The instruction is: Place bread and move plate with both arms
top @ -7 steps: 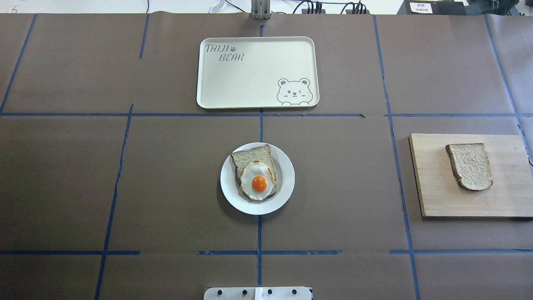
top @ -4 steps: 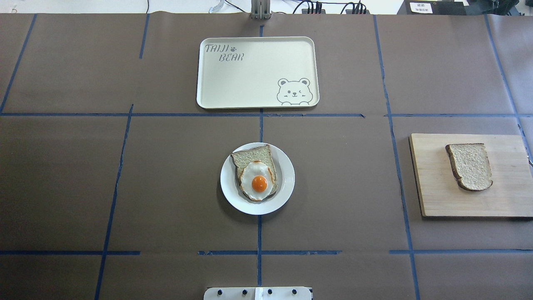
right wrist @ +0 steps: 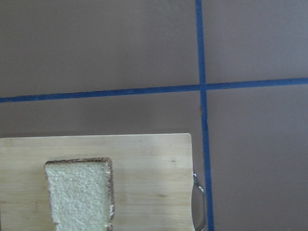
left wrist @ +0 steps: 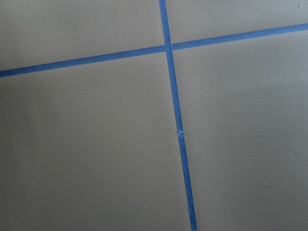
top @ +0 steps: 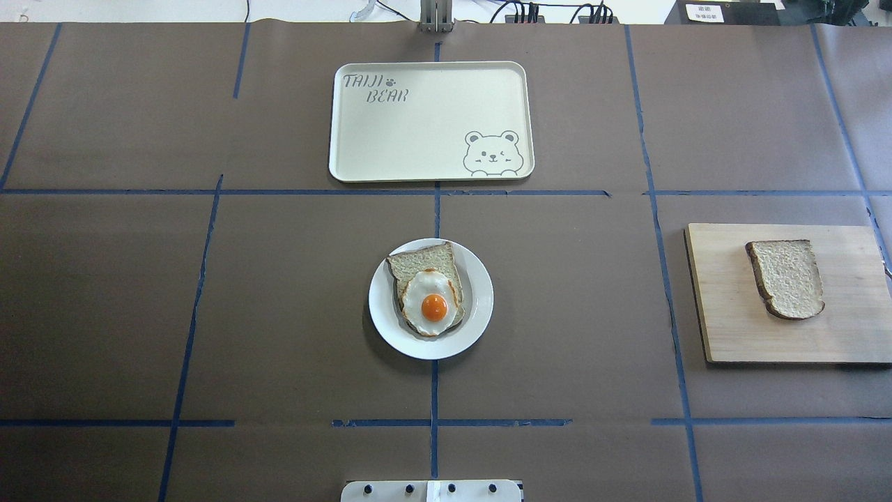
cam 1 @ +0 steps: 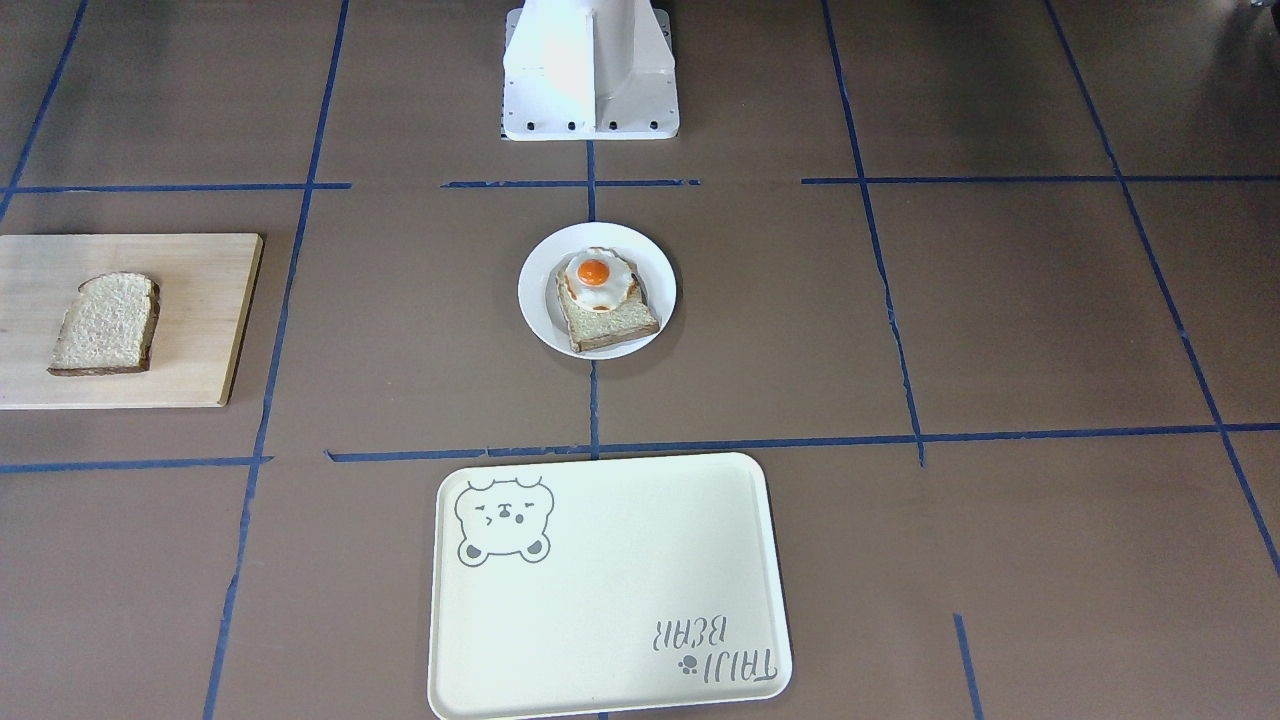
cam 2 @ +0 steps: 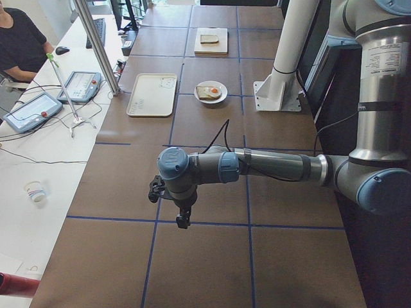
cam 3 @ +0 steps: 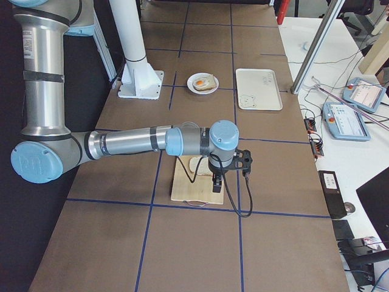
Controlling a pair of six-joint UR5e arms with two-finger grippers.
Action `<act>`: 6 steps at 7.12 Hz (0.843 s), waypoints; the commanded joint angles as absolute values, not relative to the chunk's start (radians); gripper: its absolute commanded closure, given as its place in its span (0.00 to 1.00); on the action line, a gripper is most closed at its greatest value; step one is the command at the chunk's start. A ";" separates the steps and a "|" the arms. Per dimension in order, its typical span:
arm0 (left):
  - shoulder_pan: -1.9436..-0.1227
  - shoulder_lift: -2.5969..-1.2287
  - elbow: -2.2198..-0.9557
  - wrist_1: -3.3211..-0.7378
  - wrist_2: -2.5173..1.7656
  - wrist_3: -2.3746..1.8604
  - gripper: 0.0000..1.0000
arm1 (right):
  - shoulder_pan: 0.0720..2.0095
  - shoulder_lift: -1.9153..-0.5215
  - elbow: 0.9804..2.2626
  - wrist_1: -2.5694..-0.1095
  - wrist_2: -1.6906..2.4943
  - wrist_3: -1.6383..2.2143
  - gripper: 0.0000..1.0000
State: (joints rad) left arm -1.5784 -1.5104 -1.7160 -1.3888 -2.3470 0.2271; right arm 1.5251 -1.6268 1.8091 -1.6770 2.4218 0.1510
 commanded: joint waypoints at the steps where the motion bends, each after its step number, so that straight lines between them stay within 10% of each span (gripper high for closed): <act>1: -1.578 -1.509 -1.721 -1.388 -2.347 0.226 0.00 | 1.459 -1.672 1.906 -1.677 2.422 0.250 0.01; 6: -1.578 -1.511 -1.723 -1.388 -2.350 0.225 0.00 | 1.171 -1.775 1.785 -1.085 2.272 0.698 0.01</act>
State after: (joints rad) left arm -1.5784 -1.5095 -1.7221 -1.3882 -2.3500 0.2255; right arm 1.2529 -1.7821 1.8462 -1.1717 2.3307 0.6420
